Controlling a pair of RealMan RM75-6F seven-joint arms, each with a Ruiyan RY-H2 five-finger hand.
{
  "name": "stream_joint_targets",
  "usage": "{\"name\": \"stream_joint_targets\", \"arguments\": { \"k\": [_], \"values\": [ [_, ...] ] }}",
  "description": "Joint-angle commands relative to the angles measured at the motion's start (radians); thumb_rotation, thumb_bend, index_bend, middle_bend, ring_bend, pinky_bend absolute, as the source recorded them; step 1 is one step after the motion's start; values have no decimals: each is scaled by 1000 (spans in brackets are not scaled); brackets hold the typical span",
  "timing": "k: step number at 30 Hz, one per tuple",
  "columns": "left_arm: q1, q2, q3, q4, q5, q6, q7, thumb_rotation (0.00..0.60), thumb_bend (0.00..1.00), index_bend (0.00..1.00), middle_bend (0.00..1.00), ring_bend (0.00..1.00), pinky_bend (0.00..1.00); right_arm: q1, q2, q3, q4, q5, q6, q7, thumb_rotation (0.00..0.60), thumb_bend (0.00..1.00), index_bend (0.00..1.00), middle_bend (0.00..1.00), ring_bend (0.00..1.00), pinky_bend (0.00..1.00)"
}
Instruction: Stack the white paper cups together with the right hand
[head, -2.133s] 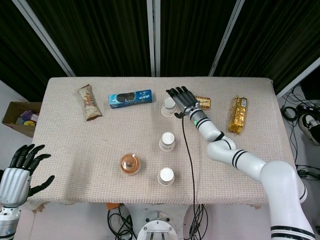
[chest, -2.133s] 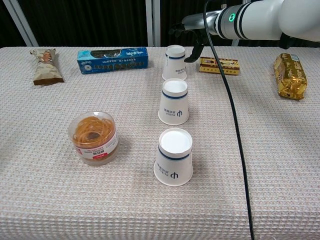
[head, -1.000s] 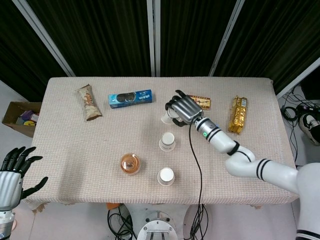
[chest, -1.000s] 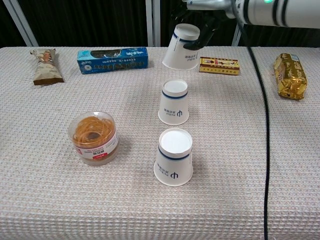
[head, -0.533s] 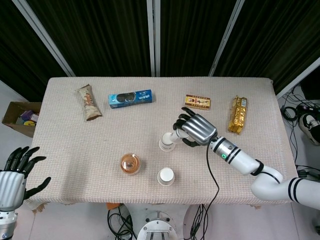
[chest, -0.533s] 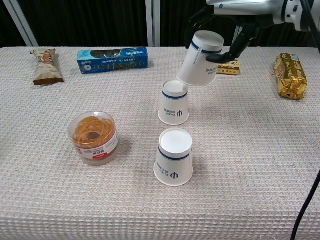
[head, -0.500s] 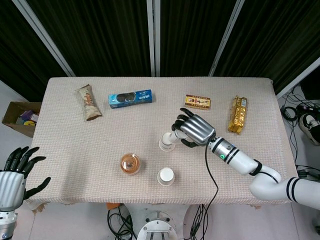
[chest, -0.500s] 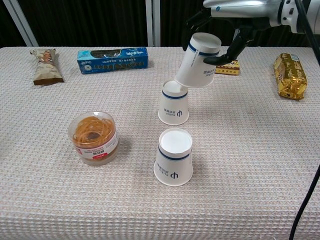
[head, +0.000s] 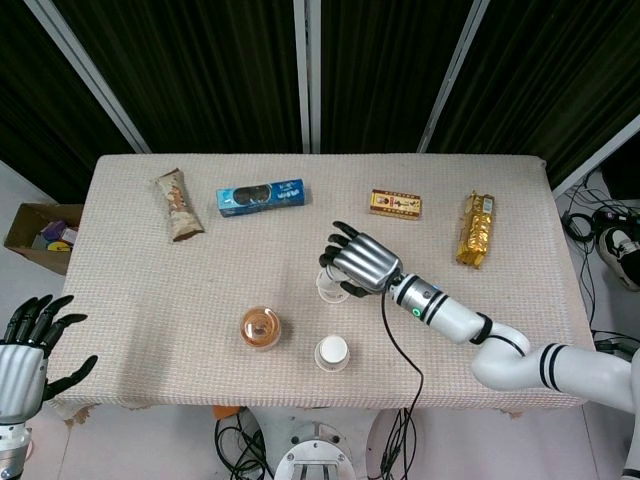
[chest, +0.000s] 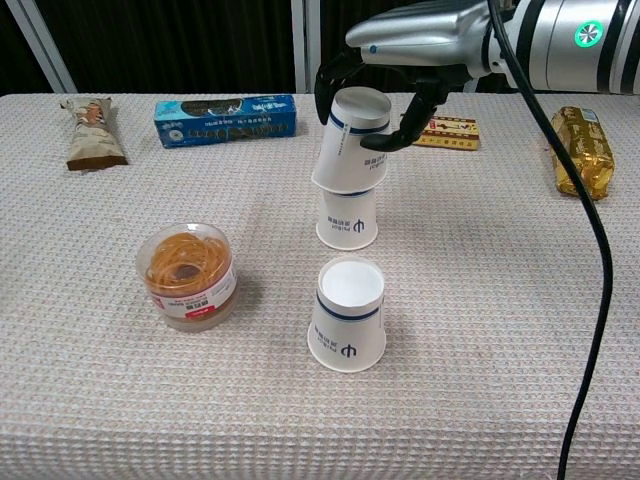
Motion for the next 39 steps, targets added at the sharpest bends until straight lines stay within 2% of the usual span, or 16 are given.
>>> {"name": "stream_joint_targets", "arguments": {
  "k": [1,5,8,15,18,21,24,28,33,36,39],
  "values": [
    [0,-1,0,2,1,0,-1,600,180,320,172,97,109,8,-13,4,13,7,-6,-11,600,358,420,328,111,68],
    [-1,-1,-1,3,1,-1,-2,600,180,320,171,96,109,17,-30,1,26,8,-15,-27,600,353,356,282,57,30],
    [0,-2,-1,5,0,0,-4,600,180,320,171,96,109,20,-34,-7,30,8,-22,-46,600,351,268,220,10,3],
    [-2,-5,-1,8,1,-2,-7,600,180,320,172,96,109,20,-13,-42,12,58,-67,-143,600,344,4,20,0,0],
    [-3,-6,-1,9,3,-4,-7,600,180,320,171,97,109,-4,13,-50,-44,60,-27,-173,600,343,0,0,0,0],
    [-3,-5,-1,8,4,-4,-8,600,180,320,171,97,109,-49,63,-63,-128,-4,53,-142,600,343,0,26,0,0],
    [-4,-4,-1,7,7,-2,-6,600,180,320,171,97,109,-101,129,-108,-200,-104,119,-91,600,343,0,82,0,0],
    [-8,-4,-1,2,13,-6,-1,600,181,320,171,97,109,-141,164,-175,-230,-207,151,-31,600,337,0,125,0,0],
    [-16,-6,-1,-8,21,-14,11,600,180,320,171,97,109,-160,141,-228,-213,-280,145,16,600,238,0,142,0,0],
    [-18,-3,-1,-16,25,-15,20,600,180,320,172,96,109,-153,110,-234,-198,-297,124,25,600,151,0,140,0,0],
    [-16,2,-1,-23,25,-12,26,600,180,320,171,97,109,-140,83,-229,-187,-302,96,22,600,132,0,139,0,0]
  ]
}}
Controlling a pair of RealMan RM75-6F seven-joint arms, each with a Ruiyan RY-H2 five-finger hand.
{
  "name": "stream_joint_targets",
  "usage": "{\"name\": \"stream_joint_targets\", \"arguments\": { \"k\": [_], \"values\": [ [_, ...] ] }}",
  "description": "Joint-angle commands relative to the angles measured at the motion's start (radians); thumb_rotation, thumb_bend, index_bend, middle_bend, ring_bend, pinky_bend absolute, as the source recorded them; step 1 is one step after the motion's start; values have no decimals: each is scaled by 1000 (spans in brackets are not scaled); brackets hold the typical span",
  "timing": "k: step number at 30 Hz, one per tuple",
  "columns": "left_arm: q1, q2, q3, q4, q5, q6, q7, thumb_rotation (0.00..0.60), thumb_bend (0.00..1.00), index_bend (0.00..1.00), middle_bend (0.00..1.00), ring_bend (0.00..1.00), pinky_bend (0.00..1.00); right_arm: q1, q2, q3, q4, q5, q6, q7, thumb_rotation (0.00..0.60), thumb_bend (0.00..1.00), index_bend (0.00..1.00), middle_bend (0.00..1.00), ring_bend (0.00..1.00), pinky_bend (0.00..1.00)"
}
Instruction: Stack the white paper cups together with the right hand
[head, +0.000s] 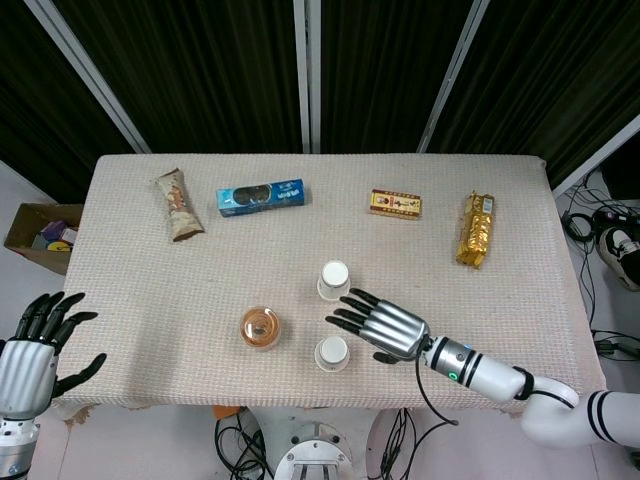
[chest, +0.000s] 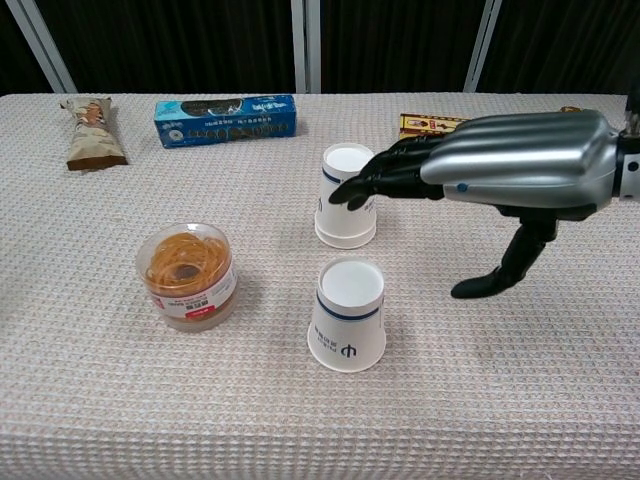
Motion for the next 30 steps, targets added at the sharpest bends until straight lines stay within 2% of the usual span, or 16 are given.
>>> {"name": "stream_joint_targets", "arguments": {
  "k": [1,8,10,11,15,19,24,30],
  "values": [
    [2,2,1,-3,-1,2,2,600,180,320,171,97,109,15,-33,4,16,-7,-33,-6,600,133,0,139,0,0],
    [10,2,4,1,-7,8,-2,600,180,320,171,96,109,54,-86,34,36,11,-98,-30,600,184,4,140,0,0],
    [13,2,5,3,-9,11,-5,600,181,320,172,97,109,64,-101,41,44,16,-115,-40,600,213,38,153,0,0],
    [14,2,5,4,-10,12,-6,600,180,320,172,97,109,67,-108,44,48,16,-117,-44,600,234,78,175,0,0],
    [18,1,5,11,-14,15,-14,600,180,320,171,97,109,63,-133,48,70,4,-94,-47,600,345,343,339,37,0],
    [19,0,5,14,-14,18,-18,600,180,320,171,97,109,48,-105,65,56,-6,-34,-37,600,361,424,400,99,0],
    [18,1,4,15,-12,17,-20,600,180,320,171,96,108,34,-18,146,16,38,51,-18,600,360,431,399,102,0],
    [18,0,4,13,-13,16,-18,600,181,320,171,96,109,79,33,267,38,195,2,-21,600,357,432,394,101,0]
  ]
}}
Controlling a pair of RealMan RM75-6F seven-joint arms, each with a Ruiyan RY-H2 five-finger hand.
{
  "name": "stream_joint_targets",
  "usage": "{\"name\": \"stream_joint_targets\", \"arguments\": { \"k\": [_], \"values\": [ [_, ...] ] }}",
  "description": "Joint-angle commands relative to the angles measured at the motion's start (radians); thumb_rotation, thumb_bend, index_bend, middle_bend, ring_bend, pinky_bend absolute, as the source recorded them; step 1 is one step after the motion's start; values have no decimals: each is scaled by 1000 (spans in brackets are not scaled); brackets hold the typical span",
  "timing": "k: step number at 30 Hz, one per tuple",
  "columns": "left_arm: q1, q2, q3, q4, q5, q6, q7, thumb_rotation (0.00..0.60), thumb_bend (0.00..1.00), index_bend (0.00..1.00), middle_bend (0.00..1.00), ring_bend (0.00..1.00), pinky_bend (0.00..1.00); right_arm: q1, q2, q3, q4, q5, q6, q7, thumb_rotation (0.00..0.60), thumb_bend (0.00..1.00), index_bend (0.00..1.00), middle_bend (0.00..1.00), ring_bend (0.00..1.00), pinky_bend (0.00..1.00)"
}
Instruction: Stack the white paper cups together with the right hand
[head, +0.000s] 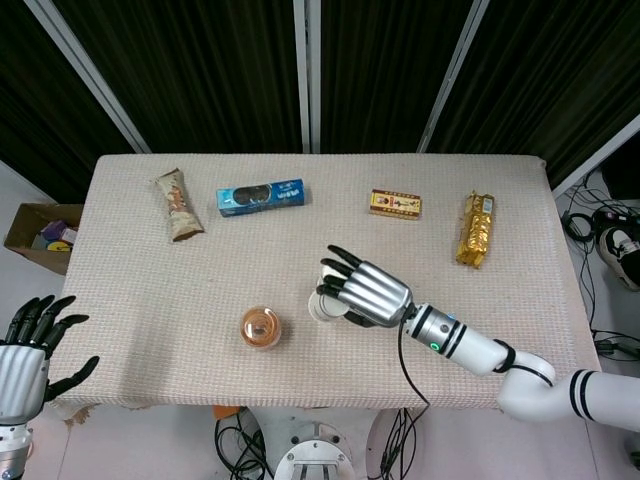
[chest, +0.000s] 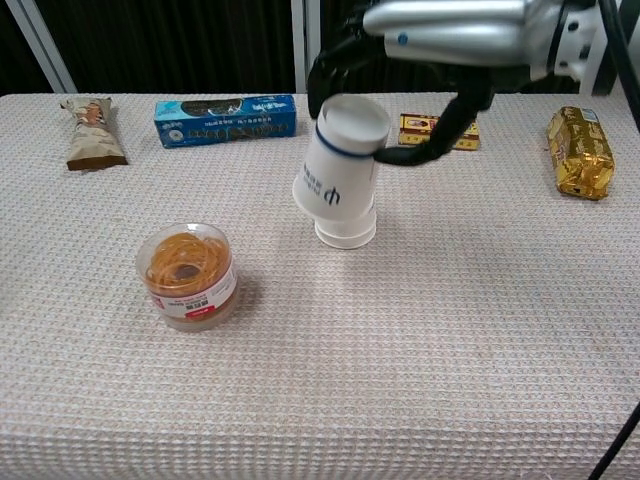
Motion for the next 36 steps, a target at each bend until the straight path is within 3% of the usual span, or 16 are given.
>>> {"name": "stream_joint_targets", "arguments": {
  "k": [1,7,21,31,36],
  "values": [
    [0,0,0,0,-2,-2,-1,600,180,320,171,96,109,40,28,79,26,116,-52,-3,600,358,432,393,101,0],
    [3,-2,1,3,-12,-8,-4,600,180,320,171,96,109,85,-16,96,89,211,-132,-27,600,357,433,391,102,0],
    [7,-5,2,8,-14,-7,-9,600,180,320,172,96,109,57,16,62,49,205,-114,-37,600,355,438,388,101,0],
    [2,-2,0,-2,-13,-16,3,600,181,319,171,97,109,103,-68,67,132,225,-166,-31,600,353,436,362,101,0],
    [2,0,0,-4,-18,-19,3,600,181,319,172,97,109,131,-92,49,156,243,-221,-62,600,351,379,327,92,0]
  ]
}}
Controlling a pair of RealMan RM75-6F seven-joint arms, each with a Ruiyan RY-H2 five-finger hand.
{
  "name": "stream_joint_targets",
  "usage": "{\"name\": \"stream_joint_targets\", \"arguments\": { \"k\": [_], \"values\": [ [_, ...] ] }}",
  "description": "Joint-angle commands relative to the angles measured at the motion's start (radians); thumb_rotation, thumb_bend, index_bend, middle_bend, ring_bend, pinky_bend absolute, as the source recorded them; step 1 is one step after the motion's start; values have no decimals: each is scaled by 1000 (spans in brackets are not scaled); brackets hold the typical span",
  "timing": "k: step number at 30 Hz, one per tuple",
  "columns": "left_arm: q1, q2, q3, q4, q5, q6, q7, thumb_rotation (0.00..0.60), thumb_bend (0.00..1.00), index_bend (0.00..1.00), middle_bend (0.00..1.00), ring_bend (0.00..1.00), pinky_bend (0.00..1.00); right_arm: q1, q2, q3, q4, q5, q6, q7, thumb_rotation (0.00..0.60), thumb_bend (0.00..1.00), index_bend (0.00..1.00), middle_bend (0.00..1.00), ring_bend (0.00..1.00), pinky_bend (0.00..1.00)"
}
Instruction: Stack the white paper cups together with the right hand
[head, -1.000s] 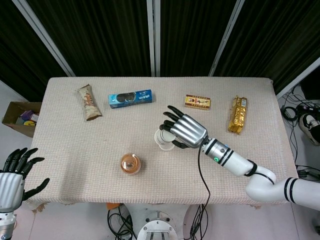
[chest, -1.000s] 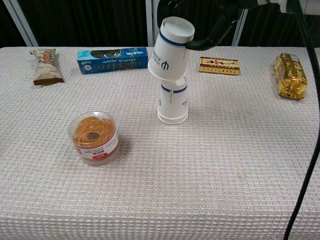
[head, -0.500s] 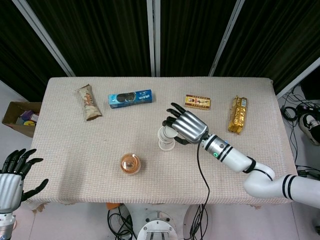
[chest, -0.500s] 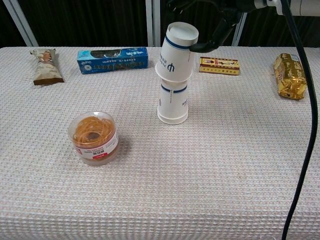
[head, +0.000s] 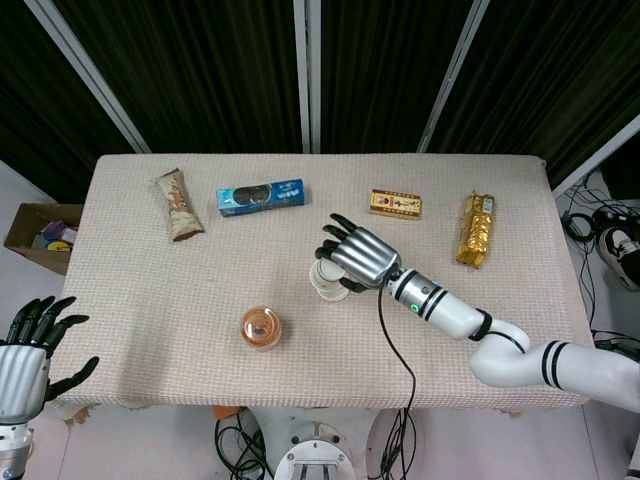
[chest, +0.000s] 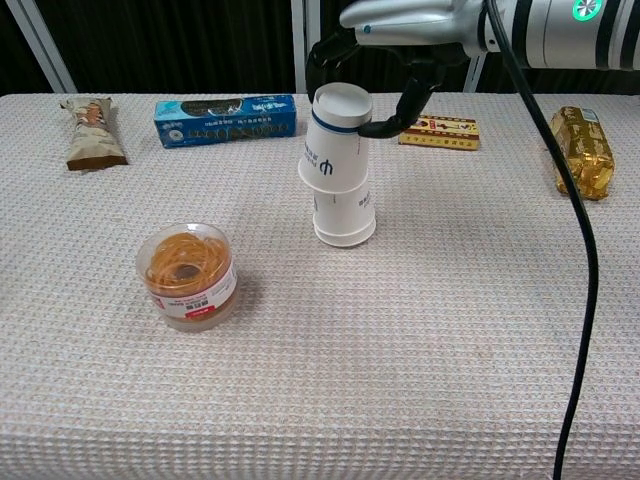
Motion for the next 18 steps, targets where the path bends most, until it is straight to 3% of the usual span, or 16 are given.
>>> {"name": "stream_joint_targets", "arguments": {
  "k": [1,13,18],
  "values": [
    [0,-1,1,1,-1,-2,-1,600,181,319,171,97,109,19,-16,-18,16,23,-37,-37,600,352,359,317,90,0],
    [-5,-8,1,11,0,-9,-10,600,181,319,171,97,109,34,-71,-93,63,170,-84,-234,600,352,28,88,0,0],
    [-7,-12,1,17,-1,-12,-19,600,181,319,171,97,108,6,-28,-94,6,195,-24,-246,600,351,0,21,0,0]
  ]
}}
